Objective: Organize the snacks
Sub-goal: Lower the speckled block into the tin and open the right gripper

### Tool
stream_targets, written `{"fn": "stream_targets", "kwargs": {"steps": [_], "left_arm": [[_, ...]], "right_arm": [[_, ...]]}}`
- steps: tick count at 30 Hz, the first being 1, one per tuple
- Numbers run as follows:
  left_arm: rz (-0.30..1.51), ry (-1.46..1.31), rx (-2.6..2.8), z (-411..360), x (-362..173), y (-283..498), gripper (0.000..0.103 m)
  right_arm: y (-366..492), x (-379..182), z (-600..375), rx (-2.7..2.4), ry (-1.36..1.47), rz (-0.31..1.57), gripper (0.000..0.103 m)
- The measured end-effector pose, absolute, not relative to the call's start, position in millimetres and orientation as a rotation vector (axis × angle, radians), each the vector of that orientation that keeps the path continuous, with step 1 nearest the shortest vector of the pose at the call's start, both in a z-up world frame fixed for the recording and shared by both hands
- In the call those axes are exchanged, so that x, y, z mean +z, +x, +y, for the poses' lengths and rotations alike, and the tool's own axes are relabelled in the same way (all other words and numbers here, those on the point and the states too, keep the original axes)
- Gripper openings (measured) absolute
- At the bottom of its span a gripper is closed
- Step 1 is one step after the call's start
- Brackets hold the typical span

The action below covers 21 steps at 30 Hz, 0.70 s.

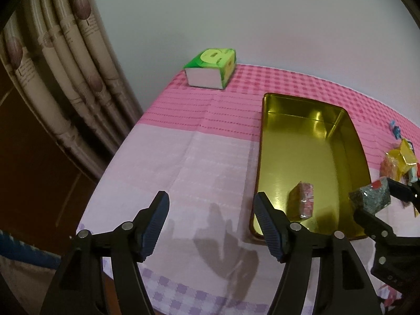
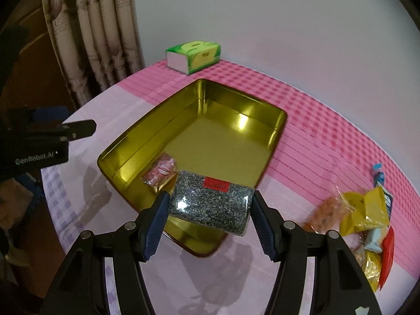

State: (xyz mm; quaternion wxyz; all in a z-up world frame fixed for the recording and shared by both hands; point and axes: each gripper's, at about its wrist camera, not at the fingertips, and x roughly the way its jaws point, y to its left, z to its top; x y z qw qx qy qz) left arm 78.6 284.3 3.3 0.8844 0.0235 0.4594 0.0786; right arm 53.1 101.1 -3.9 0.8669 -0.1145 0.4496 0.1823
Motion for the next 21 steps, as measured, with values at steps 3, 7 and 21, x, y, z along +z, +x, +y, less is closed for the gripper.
{"fn": "stream_targets", "kwargs": {"steps": [3, 7, 21], "left_arm": [[0.959, 0.064, 0.163, 282.8, 2.0, 80.5, 0.068], [0.968, 0.077, 0.160, 282.5, 0.7, 81.4, 0.068], [0.980, 0.062, 0.183, 290.1, -2.4, 82.9, 0.072]], "right_arm": [[56.2, -7.6, 108.0, 0.388, -0.253, 0.949, 0.058], [60.6, -13.0, 118.6, 0.397, -0.287, 0.956, 0.058], [71.0, -29.1, 131.1, 0.387, -0.314, 0.994, 0.058]]}}
